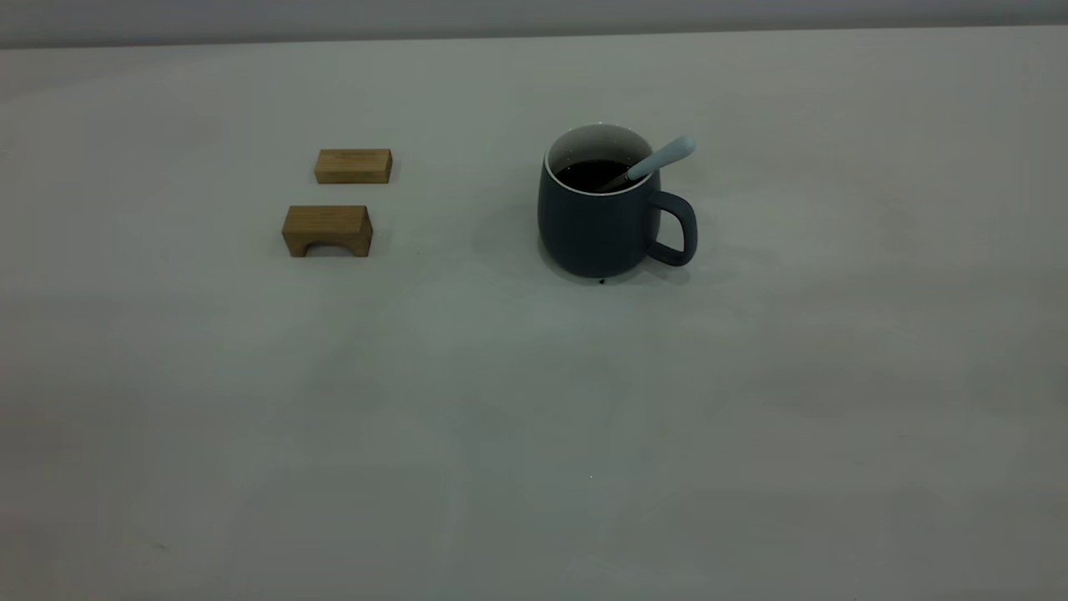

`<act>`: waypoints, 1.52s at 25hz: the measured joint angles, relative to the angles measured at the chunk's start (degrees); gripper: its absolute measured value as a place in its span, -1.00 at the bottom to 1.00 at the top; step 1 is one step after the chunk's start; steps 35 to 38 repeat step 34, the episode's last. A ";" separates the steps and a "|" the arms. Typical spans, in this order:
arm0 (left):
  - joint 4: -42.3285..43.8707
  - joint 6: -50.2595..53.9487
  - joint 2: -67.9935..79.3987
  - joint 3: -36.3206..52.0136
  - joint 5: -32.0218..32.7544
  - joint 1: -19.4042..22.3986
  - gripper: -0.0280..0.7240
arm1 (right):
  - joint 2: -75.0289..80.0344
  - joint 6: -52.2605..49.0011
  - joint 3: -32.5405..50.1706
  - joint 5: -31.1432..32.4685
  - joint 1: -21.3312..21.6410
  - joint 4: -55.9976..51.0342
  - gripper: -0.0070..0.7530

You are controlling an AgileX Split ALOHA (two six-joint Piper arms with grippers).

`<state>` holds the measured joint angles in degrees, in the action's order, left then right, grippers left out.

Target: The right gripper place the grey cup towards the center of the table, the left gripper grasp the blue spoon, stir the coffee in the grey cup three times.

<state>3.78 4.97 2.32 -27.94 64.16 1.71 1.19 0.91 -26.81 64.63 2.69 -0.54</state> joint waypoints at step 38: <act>-0.18 -0.42 -3.39 0.00 0.58 -2.34 0.14 | 0.00 0.00 0.00 0.00 0.00 -0.04 -0.35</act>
